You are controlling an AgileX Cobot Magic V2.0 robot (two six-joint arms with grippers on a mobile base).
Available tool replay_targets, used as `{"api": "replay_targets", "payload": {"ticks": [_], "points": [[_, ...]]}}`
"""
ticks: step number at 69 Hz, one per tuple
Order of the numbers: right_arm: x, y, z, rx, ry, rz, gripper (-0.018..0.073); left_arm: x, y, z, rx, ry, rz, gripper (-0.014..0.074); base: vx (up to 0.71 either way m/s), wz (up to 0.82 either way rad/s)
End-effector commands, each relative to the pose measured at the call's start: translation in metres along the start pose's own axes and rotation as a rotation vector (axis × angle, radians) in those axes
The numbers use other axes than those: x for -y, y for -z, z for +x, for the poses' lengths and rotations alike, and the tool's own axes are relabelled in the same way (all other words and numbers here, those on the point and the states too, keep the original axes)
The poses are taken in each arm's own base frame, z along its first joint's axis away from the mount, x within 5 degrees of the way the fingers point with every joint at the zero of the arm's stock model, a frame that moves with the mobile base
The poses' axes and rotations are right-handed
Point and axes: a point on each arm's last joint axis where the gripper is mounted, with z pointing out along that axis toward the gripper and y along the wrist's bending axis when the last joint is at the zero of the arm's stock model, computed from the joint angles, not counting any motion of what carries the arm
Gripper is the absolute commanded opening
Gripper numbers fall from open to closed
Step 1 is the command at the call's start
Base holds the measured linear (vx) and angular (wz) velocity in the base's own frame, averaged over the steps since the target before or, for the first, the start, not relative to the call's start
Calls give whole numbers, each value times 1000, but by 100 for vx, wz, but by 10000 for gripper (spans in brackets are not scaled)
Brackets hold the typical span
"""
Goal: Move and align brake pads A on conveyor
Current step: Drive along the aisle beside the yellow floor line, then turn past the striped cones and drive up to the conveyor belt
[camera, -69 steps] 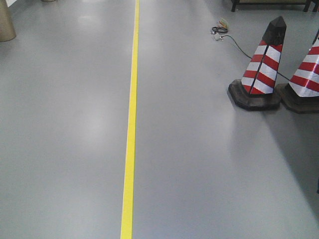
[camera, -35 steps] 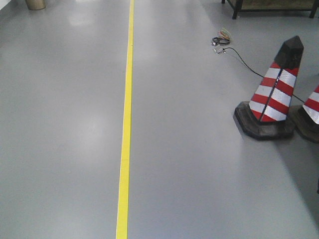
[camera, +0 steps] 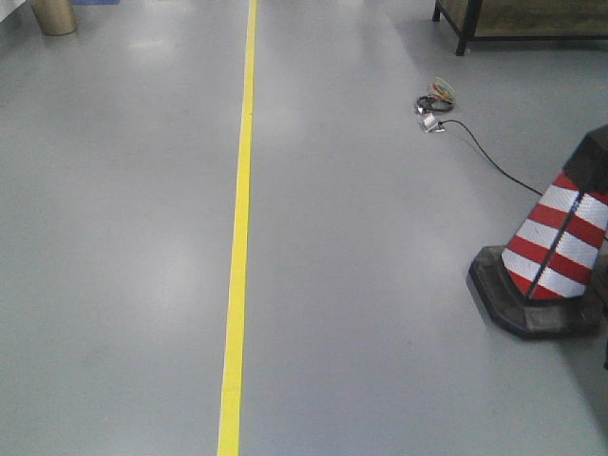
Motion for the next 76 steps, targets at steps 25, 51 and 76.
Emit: {"api": "replay_targets", "payload": {"ticks": [25,51,76], "points": [[2,2,-16,108,3,28,-5,3,3,-17,109,-3,24,-6,53,-5],[2,2,-16,108,3,28,-5,3,3,-17,109,-3,24,-6,42,-47],[2,2,-16,108,3,28,-5,3,3,-17,109,-3,24,-6,31,-98]]}}
